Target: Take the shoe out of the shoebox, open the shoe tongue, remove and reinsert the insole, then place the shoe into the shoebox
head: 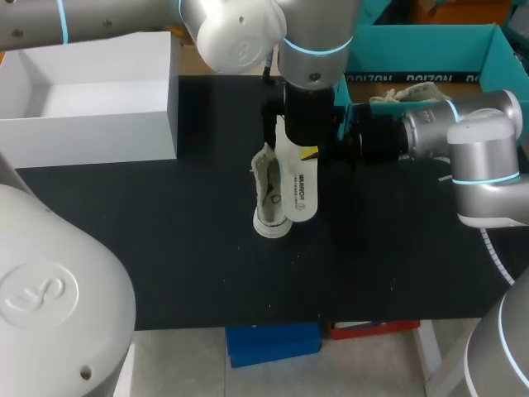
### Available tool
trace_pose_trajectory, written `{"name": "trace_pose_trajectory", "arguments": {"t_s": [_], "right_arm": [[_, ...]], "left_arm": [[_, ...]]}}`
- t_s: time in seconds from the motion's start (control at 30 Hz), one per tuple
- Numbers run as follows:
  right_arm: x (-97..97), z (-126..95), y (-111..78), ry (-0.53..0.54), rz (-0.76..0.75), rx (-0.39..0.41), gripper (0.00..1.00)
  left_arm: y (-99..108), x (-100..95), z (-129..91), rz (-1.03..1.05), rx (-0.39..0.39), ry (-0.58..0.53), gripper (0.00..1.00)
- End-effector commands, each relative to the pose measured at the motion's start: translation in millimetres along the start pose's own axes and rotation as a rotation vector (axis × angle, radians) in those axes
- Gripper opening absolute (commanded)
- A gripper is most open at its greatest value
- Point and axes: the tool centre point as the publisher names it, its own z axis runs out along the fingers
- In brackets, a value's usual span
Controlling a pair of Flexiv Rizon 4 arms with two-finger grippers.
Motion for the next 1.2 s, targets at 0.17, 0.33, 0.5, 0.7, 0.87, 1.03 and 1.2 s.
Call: {"name": "trace_pose_trajectory", "arguments": {"t_s": [0.17, 0.33, 0.5, 0.7, 0.87, 1.03, 1.2], "right_arm": [[0.5, 0, 0.4, -0.003, 0.001, 0.001, 0.00], [0.5, 0, 0.4, -0.003, 0.001, 0.001, 0.00], [0.5, 0, 0.4, -0.003, 0.001, 0.001, 0.00], [0.5, 0, 0.4, -0.003, 0.001, 0.001, 0.00], [0.5, 0, 0.4, -0.003, 0.001, 0.001, 0.00], [0.5, 0, 0.4, -0.003, 0.001, 0.001, 0.00], [0.5, 0, 0.4, -0.003, 0.001, 0.001, 0.00]], "left_arm": [[39, -2.4, 3, 0.002, 0.008, -0.016, 1.00], [64, -3.2, 6, 0.011, 0.015, -0.037, 1.00], [88, -1.7, 9, 0.012, 0.002, -0.030, 1.00], [103, 4.0, 9, 0.001, -0.011, -0.030, 1.00], [104, 6.0, 11, -0.011, -0.007, -0.042, 1.00], [91, 6.5, 9, -0.005, 0.003, -0.054, 1.00], [70, 8.3, 2, 0.008, -0.005, -0.039, 1.00]]}}
